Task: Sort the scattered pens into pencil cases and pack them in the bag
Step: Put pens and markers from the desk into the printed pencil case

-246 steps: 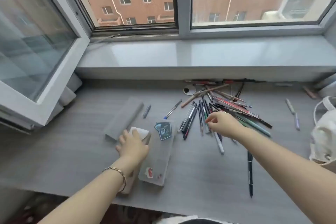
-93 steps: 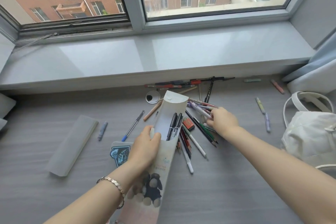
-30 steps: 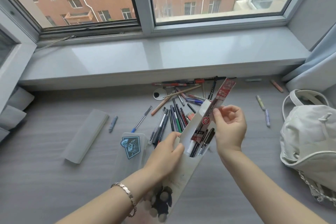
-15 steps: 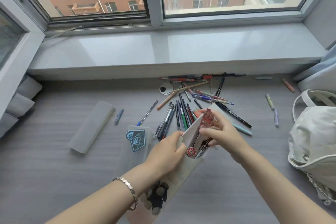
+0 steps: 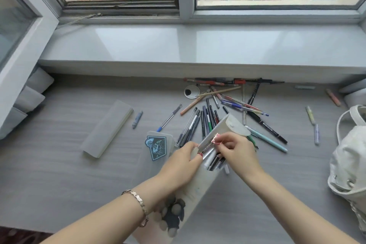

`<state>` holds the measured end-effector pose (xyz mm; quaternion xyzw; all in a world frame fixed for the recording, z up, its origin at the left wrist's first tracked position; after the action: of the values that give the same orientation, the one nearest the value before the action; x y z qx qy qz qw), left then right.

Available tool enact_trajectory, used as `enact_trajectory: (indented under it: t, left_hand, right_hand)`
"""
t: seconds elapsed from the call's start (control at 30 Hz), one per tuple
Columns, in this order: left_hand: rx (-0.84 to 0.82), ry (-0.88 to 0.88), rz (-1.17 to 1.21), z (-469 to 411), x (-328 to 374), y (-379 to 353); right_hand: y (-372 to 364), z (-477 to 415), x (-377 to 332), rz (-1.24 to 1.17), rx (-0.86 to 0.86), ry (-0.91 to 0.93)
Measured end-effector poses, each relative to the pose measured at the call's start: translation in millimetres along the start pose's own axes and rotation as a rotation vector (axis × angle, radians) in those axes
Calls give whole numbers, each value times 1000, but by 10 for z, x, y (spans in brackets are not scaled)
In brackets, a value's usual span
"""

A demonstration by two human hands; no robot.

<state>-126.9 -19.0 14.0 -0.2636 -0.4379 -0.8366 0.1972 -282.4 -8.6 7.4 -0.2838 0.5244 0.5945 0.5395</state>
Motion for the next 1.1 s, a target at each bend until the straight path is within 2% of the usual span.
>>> enact_trajectory:
  t: [0.07, 0.17, 0.23, 0.3, 0.4, 0.47, 0.57, 0.7, 0.77, 0.8, 0.87, 0.93, 1.0, 1.1]
  left_hand:
    - [49, 40, 11, -38, -72, 72]
    - [216, 134, 106, -127, -206, 298]
    - [334, 192, 172, -208, -296, 492]
    - [411, 243, 192, -274, -386, 654]
    - [455, 267, 211, -339, -492, 766]
    - [447, 258, 221, -354, -540, 780]
    - [415, 266, 211, -321, -580, 758]
    - [401, 246, 210, -281, -562, 726]
    - [396, 235, 215, -276, -555, 731]
    - [394, 232, 214, -272, -557, 739]
    - [392, 219, 207, -254, -551, 751]
    - [381, 211, 202, -234, -545, 743]
    - [348, 196, 218, -219, -516, 708]
    - [235, 138, 189, -187, -438, 577]
  right_hand:
    - [-9, -102, -75, 256, -30, 173]
    - [-6, -339, -285, 372, 116, 533]
    - [-62, -541, -317, 536, 151, 672]
    - [-234, -732, -228, 767, -6, 759]
    - [-551, -821, -92, 1139, -432, 819]
    - [-682, -809, -54, 1344, -640, 797]
    - [-727, -746, -37, 1445, -760, 901]
    - [-683, -781, 121, 1560, -760, 1074]
    - [-643, -741, 121, 1504, -731, 1137]
    - [-607, -717, 94, 1410, -663, 1178]
    - [-473, -694, 6, 1139, -449, 1222]
    - [-296, -641, -141, 823, -279, 1192]
    - [-138, -515, -381, 429, -164, 1025]
    - [-18, -333, -680, -98, -37, 623]
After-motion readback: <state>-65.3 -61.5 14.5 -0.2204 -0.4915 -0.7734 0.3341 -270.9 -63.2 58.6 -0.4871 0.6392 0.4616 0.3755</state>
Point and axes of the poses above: each hand's wrist, its own z-axis away from the middle knuckle, its own y-axis out of the back of the hand, x = y × z, the point moved 1 cm from there along -z, towards the middle knuckle, and after that the axes turned 4 degrees about -z, right-handed, at the moved point
